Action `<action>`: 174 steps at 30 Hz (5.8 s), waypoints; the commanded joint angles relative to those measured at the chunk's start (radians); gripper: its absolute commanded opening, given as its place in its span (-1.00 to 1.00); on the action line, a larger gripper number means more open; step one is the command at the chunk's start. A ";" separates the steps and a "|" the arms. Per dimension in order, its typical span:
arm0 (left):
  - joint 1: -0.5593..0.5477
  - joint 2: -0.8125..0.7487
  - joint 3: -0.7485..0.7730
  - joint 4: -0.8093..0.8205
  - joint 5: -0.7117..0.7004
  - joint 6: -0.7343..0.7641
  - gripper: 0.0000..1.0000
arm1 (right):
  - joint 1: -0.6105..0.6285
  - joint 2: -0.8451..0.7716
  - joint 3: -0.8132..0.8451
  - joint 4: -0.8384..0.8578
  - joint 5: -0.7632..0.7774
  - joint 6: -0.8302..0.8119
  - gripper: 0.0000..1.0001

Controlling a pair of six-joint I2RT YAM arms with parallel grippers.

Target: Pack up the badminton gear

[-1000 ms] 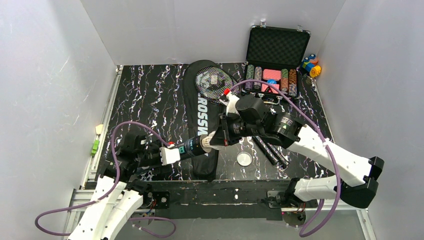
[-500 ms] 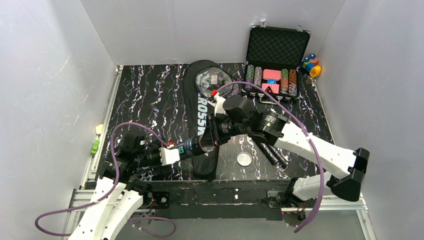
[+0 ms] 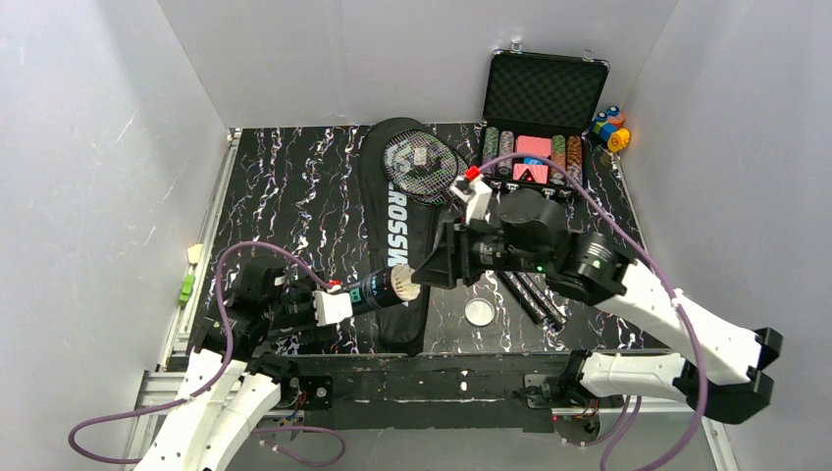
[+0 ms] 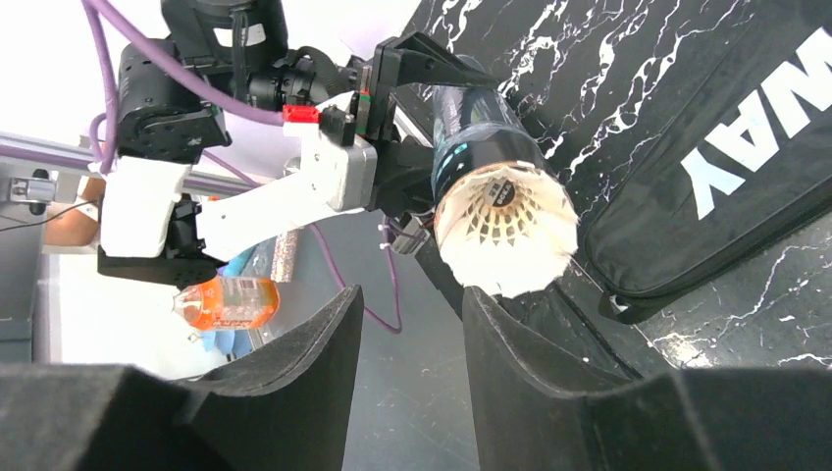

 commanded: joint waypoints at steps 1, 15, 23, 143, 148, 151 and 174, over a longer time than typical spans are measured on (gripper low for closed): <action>-0.003 -0.001 0.031 0.013 0.035 -0.004 -0.73 | -0.024 -0.067 -0.057 0.010 0.041 0.011 0.01; -0.003 0.004 0.059 0.011 0.039 -0.026 -0.73 | -0.040 -0.018 -0.211 0.123 0.042 0.052 0.41; -0.003 0.000 0.062 0.008 0.039 -0.027 -0.73 | -0.041 0.009 -0.219 0.152 0.037 0.073 0.38; -0.003 -0.021 -0.017 -0.002 0.022 0.023 -0.75 | -0.114 -0.119 -0.415 0.561 -0.315 0.109 -0.97; -0.003 -0.024 -0.015 -0.004 0.022 0.024 -0.75 | -0.113 -0.093 -0.413 0.627 -0.344 0.120 -0.97; -0.003 -0.021 -0.011 -0.003 0.024 0.023 -0.75 | -0.112 -0.088 -0.423 0.652 -0.351 0.131 -0.97; -0.003 -0.024 0.024 -0.011 0.038 0.006 -0.76 | -0.113 -0.029 -0.519 0.752 -0.308 0.149 -0.97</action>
